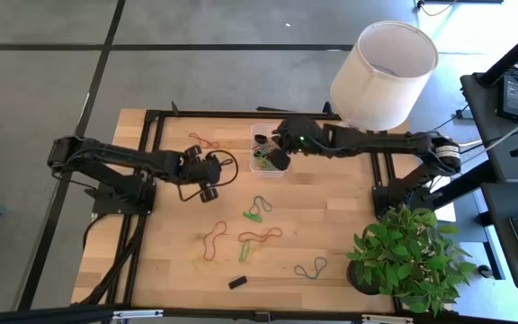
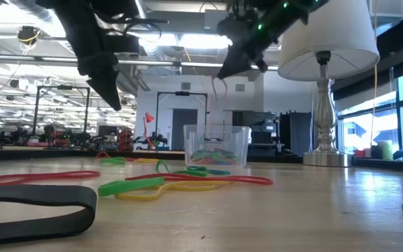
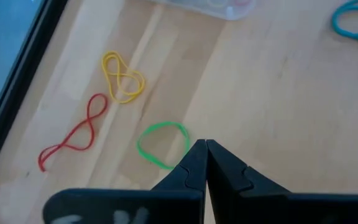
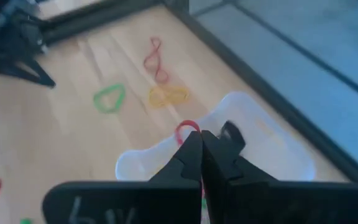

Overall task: Pick and place rubber bands into bin
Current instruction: Put the red rubber band into the transparent bin

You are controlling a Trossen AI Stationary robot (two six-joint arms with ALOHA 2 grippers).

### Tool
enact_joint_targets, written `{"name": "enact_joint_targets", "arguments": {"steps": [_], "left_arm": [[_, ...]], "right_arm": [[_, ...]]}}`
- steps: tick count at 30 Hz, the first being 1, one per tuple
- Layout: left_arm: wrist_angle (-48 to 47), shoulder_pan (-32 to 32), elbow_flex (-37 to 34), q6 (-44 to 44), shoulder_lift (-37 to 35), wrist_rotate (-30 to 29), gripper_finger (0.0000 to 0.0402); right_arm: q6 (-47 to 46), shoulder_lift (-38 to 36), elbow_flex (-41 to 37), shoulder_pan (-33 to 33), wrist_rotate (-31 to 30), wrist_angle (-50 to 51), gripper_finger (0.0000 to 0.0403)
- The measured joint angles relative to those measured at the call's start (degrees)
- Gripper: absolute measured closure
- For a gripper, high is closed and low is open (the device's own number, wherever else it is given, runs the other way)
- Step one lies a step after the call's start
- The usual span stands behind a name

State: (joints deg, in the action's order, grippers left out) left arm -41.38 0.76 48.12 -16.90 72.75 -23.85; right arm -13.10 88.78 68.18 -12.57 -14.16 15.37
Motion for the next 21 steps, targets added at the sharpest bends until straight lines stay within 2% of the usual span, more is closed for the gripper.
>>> {"name": "enact_joint_targets", "arguments": {"steps": [4, 13, 21], "left_arm": [[-0.04, 1.39, 0.0, -1.3, 0.0, 0.92, 0.04], [-0.01, 1.79, 0.0, -2.24, 0.0, 0.46, 0.04], [-0.01, 1.77, 0.0, -3.25, 0.0, 0.41, 0.04]], "right_arm": [[0.11, 3.34, 0.0, -1.46, 4.34, 1.17, 0.0403], [2.29, 11.68, -0.02, -2.17, 4.87, 1.85, 0.0403], [1.09, 14.63, -0.04, -2.33, 7.13, 2.48, 0.0392]]}}
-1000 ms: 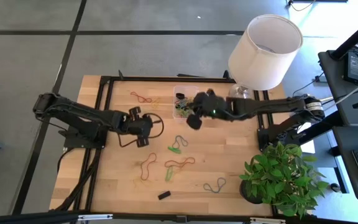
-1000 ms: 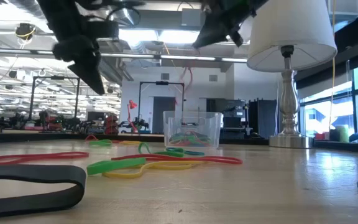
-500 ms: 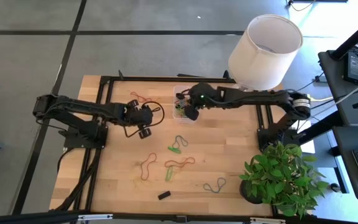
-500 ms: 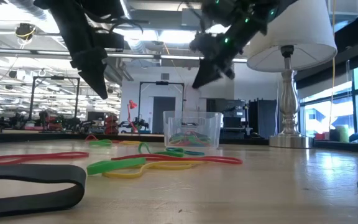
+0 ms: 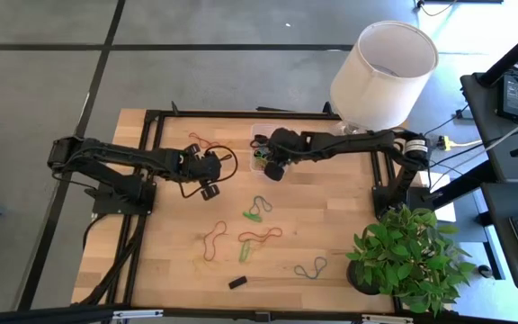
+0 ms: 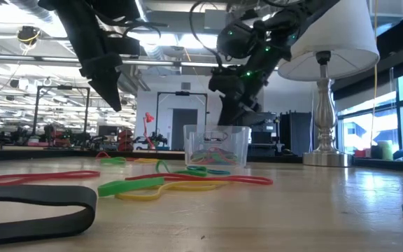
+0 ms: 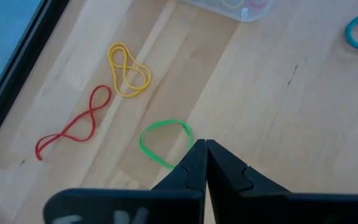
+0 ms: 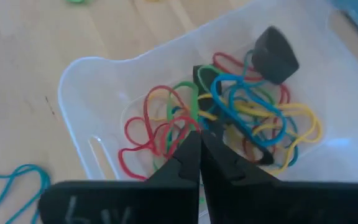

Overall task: Pick and place rubber bands into bin
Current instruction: Put the red rubber band into the transparent bin, then put the green rubber band into the transparent bin

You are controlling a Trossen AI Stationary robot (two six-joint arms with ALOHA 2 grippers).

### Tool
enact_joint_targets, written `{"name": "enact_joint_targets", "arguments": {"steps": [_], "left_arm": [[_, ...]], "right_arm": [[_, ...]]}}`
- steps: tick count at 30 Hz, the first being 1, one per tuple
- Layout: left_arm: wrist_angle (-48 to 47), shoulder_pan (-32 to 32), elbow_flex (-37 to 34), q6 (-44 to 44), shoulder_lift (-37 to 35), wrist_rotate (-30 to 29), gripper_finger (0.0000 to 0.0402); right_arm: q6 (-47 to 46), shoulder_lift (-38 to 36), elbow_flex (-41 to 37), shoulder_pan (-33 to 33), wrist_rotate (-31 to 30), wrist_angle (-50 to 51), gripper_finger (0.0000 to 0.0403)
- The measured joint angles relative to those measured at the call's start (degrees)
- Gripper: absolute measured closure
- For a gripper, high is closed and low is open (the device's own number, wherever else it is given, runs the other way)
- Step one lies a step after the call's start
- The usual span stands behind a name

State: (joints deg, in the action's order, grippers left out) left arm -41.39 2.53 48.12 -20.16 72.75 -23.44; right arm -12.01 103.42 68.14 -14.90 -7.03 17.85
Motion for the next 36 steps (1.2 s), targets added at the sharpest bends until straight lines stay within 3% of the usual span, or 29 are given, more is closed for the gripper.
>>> {"name": "enact_joint_targets", "arguments": {"steps": [18, 31, 36], "left_arm": [[0.0, -0.05, 0.0, -1.14, 0.0, 1.89, 0.0396], [0.71, 2.37, 0.01, 0.47, -0.02, 2.93, 0.04], [0.88, 3.47, 0.02, 13.81, 0.24, 2.45, 0.0384]], "right_arm": [[-2.71, -0.15, 0.0, -1.51, 2.8, 3.06, 0.0286], [0.56, -16.32, -0.05, -0.95, 5.68, 14.84, 0.0314], [-1.61, -23.95, -5.68, 0.99, 5.76, 15.73, 0.0328]]}}
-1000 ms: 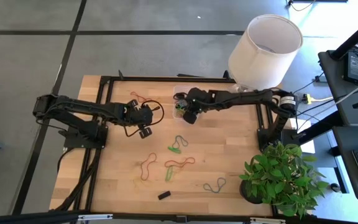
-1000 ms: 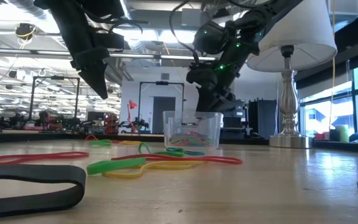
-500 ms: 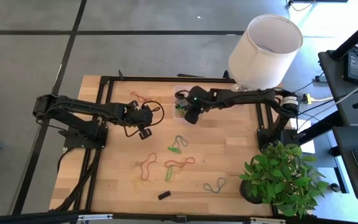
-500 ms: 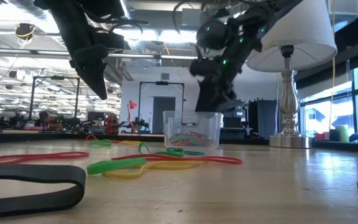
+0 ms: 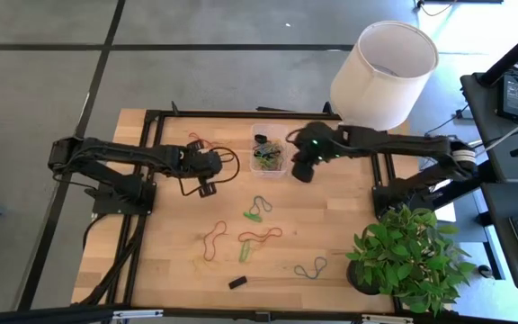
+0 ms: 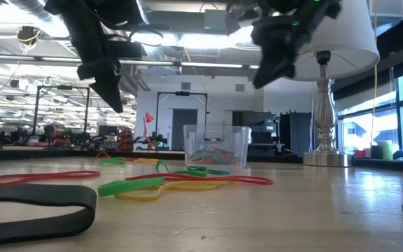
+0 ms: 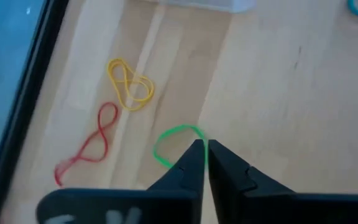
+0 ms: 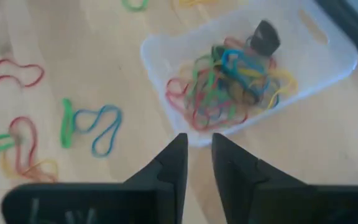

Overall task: Pick and place rubber bands into bin
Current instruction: Put the green rubber band into the transparent bin

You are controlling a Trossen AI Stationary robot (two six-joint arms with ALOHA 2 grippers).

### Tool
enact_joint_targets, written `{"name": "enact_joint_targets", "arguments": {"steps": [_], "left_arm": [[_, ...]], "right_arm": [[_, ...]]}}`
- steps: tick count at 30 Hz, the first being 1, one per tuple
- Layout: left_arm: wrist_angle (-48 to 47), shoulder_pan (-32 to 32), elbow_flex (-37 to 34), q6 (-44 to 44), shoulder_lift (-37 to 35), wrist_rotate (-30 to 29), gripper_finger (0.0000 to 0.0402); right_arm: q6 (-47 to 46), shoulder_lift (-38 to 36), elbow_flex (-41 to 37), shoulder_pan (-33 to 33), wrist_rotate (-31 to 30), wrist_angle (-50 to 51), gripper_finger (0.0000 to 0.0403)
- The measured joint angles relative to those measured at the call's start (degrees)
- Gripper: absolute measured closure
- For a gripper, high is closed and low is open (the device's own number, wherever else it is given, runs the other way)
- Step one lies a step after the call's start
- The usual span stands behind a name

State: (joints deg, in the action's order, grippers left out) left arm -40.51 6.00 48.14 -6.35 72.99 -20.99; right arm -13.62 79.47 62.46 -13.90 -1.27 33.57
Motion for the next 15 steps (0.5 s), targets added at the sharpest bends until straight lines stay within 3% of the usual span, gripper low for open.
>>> {"name": "enact_joint_targets", "arguments": {"steps": [3, 11, 15], "left_arm": [[0.57, 1.04, 0.0, 2.47, 0.67, -0.91, 0.0359], [0.67, 4.98, 0.01, -1.26, 3.82, -3.41, 0.0294], [0.91, 5.16, 0.02, 0.57, 4.13, 1.33, 0.0288]], "right_arm": [[-4.61, -4.98, -5.82, 1.19, -0.41, -1.31, 0.0335], [-18.71, -15.92, -21.56, 4.2, -0.56, -8.93, 0.0346], [-23.66, -19.77, -26.03, 5.8, -0.59, -11.94, 0.035]]}}
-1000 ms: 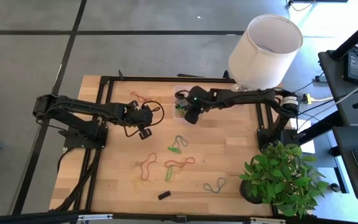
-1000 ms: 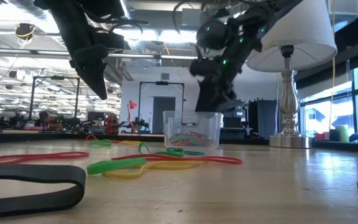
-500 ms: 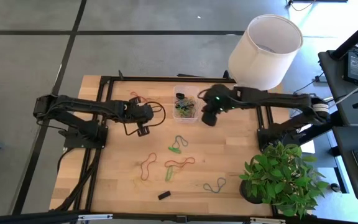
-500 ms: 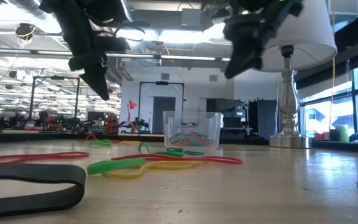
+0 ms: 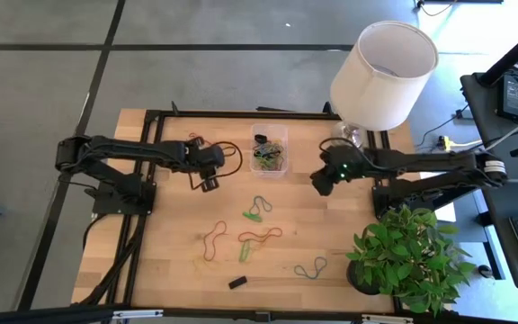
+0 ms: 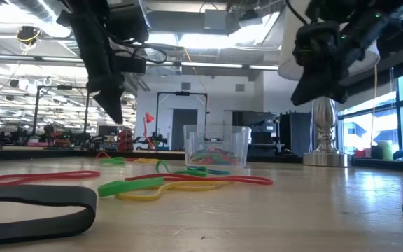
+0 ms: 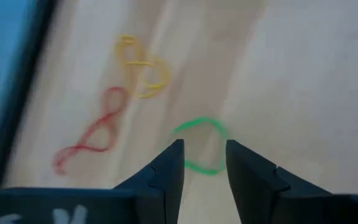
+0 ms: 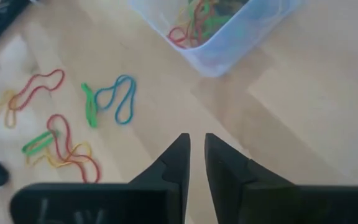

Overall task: Pick and place rubber bands into bin
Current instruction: Put the green rubber band into the transparent bin

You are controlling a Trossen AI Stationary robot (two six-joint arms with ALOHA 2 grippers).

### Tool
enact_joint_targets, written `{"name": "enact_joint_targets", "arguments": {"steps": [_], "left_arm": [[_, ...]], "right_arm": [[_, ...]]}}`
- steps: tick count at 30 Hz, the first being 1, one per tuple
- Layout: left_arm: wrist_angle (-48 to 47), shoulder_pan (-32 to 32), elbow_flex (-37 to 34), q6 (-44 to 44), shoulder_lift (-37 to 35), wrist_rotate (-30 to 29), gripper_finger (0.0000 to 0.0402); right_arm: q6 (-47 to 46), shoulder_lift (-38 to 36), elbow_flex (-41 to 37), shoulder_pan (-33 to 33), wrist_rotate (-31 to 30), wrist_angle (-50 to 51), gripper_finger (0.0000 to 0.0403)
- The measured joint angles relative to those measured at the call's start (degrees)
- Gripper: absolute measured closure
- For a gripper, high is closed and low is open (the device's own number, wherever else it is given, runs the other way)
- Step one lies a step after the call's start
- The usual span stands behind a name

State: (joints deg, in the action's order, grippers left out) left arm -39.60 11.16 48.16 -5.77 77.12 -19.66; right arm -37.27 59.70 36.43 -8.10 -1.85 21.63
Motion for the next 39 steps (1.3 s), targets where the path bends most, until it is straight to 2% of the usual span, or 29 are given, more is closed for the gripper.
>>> {"name": "enact_joint_targets", "arguments": {"steps": [10, 16, 20, 23, 32, 39], "left_arm": [[0.82, 0.91, -0.01, 6.58, 0.06, 12.49, 0.0317], [0.84, 4.07, -0.01, 11.19, 0.06, 13.26, 0.0358], [1.61, 5.78, -0.02, 15.78, 0.71, 13.12, 0.0368], [2.67, 6.89, -0.02, 16.88, 2.21, 13.51, 0.0357], [2.63, 10.38, -0.02, 15.53, 11.74, 15.06, 0.0288], [2.82, 12.16, 0.26, 16.17, 18.17, 17.0, 0.0281]], "right_arm": [[0.22, -2.39, -2.03, 1.22, -2.49, -1.57, 0.0353], [0.54, -2.38, -2.03, 1.22, -3.05, -1.59, 0.0353], [0.42, -2.38, -2.03, 1.22, -3.07, -1.63, 0.0353], [-0.03, -2.38, -2.03, 1.22, -3.13, -1.71, 0.0353], [-1.49, -2.38, -2.06, 1.22, -3.18, -2.7, 0.0353], [-1.67, -2.34, -2.06, 1.22, -4.87, -4.86, 0.0353]]}}
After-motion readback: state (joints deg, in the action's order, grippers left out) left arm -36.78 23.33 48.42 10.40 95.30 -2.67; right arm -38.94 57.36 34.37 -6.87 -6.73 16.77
